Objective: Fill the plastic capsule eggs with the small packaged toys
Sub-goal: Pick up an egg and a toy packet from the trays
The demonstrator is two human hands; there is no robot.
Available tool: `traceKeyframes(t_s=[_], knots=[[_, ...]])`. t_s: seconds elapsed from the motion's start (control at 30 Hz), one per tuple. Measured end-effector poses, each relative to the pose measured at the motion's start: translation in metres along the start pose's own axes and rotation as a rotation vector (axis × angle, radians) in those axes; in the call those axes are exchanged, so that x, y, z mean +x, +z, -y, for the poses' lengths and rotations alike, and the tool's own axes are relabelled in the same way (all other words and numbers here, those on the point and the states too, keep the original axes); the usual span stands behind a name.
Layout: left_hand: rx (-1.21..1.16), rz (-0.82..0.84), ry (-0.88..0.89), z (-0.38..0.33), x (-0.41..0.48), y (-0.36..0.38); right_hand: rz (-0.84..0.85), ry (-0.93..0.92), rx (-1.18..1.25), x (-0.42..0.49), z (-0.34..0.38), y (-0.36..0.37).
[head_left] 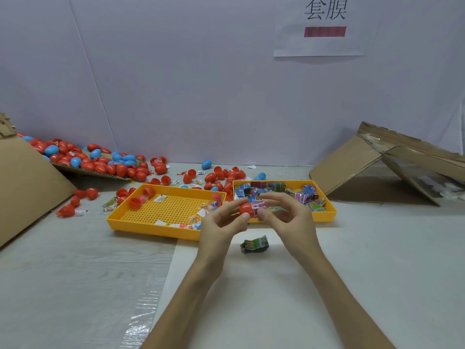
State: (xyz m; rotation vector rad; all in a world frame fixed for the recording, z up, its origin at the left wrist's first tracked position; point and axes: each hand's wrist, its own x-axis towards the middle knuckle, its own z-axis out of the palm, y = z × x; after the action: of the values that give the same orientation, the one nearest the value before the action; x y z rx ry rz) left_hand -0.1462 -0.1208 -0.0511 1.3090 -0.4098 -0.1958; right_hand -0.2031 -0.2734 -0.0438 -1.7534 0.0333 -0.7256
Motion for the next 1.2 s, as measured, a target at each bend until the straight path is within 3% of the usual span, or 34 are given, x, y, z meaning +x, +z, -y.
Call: traceKeyframes(t_s=[0.23,1.2], knots=[[0.009,0.033,0.025,-0.0004,-0.0013,0.0002,-0.007,-0.118,-0.062,-0.0004,0.002,-0.0001],[0.105,-0.024,0.088,0.0,-0.0022,0.0003,0.04,-0.003,0.027,-0.0007,-0.0015,0.0011]])
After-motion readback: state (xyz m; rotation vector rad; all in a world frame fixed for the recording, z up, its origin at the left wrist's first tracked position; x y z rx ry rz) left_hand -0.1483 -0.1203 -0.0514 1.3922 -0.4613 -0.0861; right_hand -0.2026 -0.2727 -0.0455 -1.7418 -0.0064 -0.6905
